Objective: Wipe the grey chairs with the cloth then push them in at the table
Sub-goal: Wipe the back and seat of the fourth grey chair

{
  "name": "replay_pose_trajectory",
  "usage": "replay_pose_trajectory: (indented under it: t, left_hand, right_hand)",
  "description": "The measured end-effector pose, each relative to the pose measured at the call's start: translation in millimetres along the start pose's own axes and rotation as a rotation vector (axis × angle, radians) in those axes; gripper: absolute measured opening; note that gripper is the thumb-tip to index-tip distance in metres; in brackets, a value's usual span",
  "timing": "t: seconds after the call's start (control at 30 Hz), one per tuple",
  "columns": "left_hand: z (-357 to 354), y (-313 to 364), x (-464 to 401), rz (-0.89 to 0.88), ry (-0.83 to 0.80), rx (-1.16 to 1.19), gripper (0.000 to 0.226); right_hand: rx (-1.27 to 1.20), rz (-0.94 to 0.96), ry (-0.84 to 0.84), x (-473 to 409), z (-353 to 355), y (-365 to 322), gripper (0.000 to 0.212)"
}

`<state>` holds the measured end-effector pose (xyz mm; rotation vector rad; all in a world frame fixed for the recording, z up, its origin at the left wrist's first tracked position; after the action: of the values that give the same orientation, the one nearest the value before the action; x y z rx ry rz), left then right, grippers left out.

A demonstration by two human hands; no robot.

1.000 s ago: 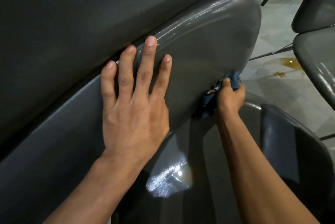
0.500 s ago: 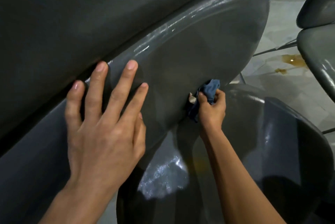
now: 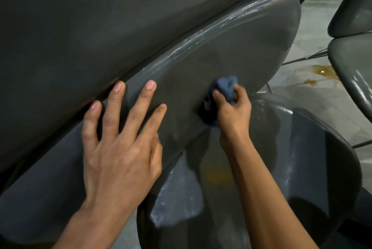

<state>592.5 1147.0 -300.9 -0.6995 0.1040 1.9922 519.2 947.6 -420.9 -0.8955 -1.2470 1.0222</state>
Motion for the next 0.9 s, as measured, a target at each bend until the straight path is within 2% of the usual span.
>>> replay_pose_trajectory:
  t: [0.07, 0.13, 0.2, 0.27, 0.43, 0.53, 0.63, 0.7, 0.8, 0.87, 0.9]
  left_hand:
    - [3.1, -2.3, 1.7, 0.013, -0.004, 0.011, 0.048]
    - [6.1, -5.3, 4.3, 0.029, -0.016, 0.025, 0.05]
    - [9.2, -9.5, 7.7, 0.042, -0.03, 0.037, 0.051]
    - [11.2, -13.5, 13.2, 0.053, -0.031, 0.049, 0.049]
    - [12.0, -22.9, 31.8, 0.073, 0.0, 0.075, 0.045]
    - [5.4, -25.6, 36.1, 0.075, -0.005, 0.115, 0.043]
    - [6.1, -24.7, 38.9, 0.094, 0.025, 0.117, 0.039]
    - [8.8, -24.4, 37.7, 0.099, 0.043, 0.111, 0.038]
    - [12.8, -28.0, 36.8, 0.11, 0.02, 0.182, 0.041]
    - [15.5, -33.3, 38.2, 0.11, -0.014, 0.212, 0.045]
    - [17.5, -35.2, 39.4, 0.11, -0.009, 0.224, 0.047]
  right_hand:
    - [-0.054, 0.23, -0.054, 31.5, -9.0, -57.2, 0.046]
    - [-0.08, 0.416, -0.101, 63.5, -12.7, -100.7, 0.034]
    - [-0.057, 0.5, -0.111, 82.3, -11.1, -109.2, 0.031]
    - [-0.037, 0.386, -0.109, 78.4, -9.3, -65.3, 0.032]
    - [0.234, -0.157, -0.114, 84.3, -5.9, 95.6, 0.035]
    - [0.288, -0.271, -0.112, 88.7, -9.5, 130.1, 0.038]
    - [0.234, -0.205, -0.058, 90.0, -9.5, 101.5, 0.035]
    - [0.068, -0.109, -0.03, 97.9, -8.7, 51.6, 0.034]
    - [-0.183, 0.151, -0.116, 125.6, -14.4, -34.9, 0.034]
    - [-0.151, 0.301, -0.183, 143.2, -19.9, -60.7, 0.035]
    - [-0.131, 0.295, -0.197, 148.3, -21.4, -55.2, 0.034]
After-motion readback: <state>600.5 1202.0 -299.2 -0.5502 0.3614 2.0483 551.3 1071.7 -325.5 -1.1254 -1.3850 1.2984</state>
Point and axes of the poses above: each hand's wrist, its own x-axis away from the middle knuckle, its own z-axis out of the back of the hand, y = z × x, the point moved 3 cm from there along -x, towards the middle knuckle, and after that the axes turned 12 degrees about y, right-handed, at the moved point
